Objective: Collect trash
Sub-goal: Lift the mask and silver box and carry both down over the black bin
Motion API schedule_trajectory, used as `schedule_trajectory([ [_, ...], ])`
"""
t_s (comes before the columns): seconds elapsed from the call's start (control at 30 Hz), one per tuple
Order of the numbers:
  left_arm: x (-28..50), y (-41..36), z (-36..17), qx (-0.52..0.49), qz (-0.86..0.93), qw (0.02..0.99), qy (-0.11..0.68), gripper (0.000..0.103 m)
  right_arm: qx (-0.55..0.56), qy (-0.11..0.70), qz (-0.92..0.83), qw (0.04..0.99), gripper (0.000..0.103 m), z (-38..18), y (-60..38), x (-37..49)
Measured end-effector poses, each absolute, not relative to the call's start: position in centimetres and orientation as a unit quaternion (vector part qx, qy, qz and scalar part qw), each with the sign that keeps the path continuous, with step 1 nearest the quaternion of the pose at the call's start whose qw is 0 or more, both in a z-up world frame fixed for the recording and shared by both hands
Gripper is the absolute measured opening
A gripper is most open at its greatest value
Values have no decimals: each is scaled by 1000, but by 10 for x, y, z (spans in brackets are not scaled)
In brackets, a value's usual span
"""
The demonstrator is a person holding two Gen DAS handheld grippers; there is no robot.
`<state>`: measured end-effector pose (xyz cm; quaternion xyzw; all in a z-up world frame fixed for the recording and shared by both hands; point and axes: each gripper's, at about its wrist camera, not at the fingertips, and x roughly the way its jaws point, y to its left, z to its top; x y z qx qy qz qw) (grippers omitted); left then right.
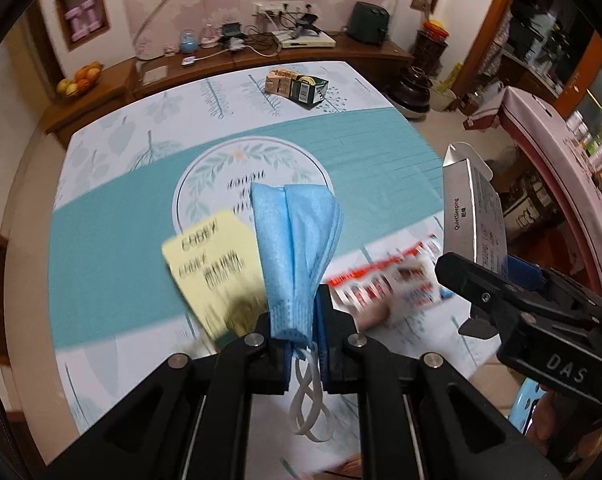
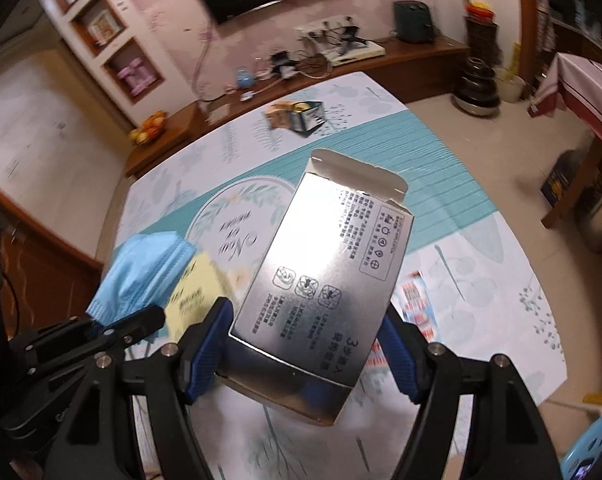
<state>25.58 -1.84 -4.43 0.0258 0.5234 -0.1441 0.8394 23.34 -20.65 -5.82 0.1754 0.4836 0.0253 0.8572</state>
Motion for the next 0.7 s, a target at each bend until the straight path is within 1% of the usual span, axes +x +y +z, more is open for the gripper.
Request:
schedule_trajectory([
  [0.2,187,-34,-40,2,-105,853,510,8,159,466,76,867,72,-47,-224,177],
  [0.43,116,-48,-49,-17,-71,855,513,8,136,462,115,869,72,-44,-242,110],
  [0.7,50,-59,-72,-4,-79,834,545,8,143,495,122,848,72,-65,-250,49],
])
